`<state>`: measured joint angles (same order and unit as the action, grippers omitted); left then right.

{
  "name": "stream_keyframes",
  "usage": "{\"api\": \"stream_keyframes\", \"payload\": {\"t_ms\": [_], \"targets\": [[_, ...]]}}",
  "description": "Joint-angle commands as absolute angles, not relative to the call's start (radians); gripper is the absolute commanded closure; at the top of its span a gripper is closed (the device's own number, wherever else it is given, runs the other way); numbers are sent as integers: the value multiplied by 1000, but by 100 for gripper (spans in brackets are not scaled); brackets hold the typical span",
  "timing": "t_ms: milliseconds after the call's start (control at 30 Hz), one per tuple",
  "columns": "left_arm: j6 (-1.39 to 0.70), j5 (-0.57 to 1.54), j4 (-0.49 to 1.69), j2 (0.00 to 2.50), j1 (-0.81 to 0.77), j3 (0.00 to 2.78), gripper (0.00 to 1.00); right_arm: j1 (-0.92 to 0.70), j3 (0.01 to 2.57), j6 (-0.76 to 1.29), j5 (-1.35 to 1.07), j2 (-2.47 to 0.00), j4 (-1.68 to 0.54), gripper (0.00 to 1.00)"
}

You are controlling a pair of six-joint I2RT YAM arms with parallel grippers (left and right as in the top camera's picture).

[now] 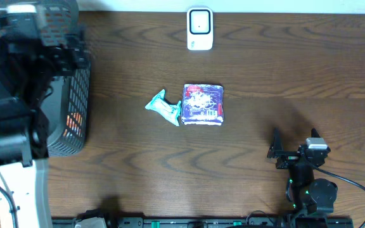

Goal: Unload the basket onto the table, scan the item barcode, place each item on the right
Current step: 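Reach the left gripper into the basket and grasp the red snack bar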

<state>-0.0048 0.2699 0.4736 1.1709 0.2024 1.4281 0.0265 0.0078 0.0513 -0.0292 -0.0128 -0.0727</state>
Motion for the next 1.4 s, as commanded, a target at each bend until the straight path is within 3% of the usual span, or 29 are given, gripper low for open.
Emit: {"api": "stream_keyframes", "payload": {"t_ms": [0,200,367,600,800,1367], "targets": [[-47,126,529,1225,331,1418,2,12,7,43,-28,-9,-78,1],[-38,103,592,1319,445,1418,2,12,7,44,-28,-9,-78,1],[8,-136,646,1401,453,1417,2,12,7,44,-28,-9,-78,1],[213,-156,652,1516,453,1416,2,12,7,44,-28,-9,-78,1],[233,-282,662,1630,453,1408,2,12,7,44,-28,-9,-78,1],[254,-289,695,1909,517,1408,5,12,7,43,-28,-9,-78,1]]}}
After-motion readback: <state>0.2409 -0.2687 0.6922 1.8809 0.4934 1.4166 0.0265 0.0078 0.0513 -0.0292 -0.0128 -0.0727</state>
